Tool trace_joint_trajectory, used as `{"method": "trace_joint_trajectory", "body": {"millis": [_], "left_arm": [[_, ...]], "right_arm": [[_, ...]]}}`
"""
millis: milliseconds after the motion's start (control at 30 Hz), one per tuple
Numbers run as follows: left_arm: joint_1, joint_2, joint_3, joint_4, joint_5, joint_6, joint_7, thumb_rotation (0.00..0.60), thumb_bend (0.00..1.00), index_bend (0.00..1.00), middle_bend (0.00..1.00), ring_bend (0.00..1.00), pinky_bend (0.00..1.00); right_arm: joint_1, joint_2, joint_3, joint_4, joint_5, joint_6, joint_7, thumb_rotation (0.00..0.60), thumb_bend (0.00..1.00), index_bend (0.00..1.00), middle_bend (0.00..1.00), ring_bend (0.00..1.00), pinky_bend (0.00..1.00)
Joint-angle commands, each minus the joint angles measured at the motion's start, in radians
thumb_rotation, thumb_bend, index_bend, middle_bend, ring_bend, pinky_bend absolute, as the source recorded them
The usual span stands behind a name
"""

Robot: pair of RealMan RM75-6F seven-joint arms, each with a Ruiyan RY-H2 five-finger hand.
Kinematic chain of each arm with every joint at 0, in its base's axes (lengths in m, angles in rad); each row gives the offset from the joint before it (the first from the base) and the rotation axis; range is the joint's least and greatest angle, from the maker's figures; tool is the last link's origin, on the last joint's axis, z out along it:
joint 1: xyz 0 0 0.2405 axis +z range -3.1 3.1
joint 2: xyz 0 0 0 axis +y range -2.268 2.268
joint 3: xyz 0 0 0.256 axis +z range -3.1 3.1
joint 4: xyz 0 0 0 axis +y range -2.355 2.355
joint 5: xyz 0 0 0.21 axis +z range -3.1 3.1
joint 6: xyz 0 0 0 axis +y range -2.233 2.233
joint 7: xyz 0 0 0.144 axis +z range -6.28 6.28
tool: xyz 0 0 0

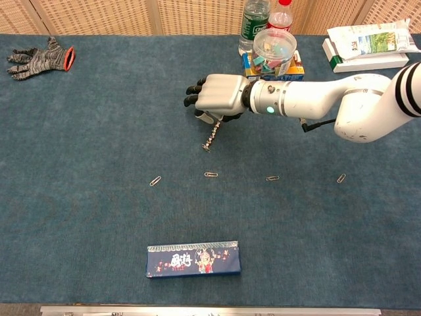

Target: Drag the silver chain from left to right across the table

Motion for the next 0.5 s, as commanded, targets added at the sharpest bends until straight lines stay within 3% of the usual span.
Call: {"method": "trace_joint_trajectory", "body": {"millis": [33, 500], "left_arm": [[-0.001, 0.0, 0.0, 0.0, -0.001, -0.001, 0.001, 0.6, 0.12, 0.52, 0.18, 0.06, 0.01], [-0.001, 0.003, 0.001, -0.003, -0.002, -0.006, -0.002, 0.6, 0.12, 0.52, 0.18, 0.06, 0.01]], "right_arm": [[-0.003, -0.001, -0.001, 0.002, 0.001, 0.001, 0.001, 0.6, 1.0, 0.47, 0.12, 0.02, 0.14], [-0.014, 0.028, -0.01, -0.033, -0.006, 0.021, 0.021, 0.6, 1.0, 0.47, 0.12, 0.02, 0.14]]}}
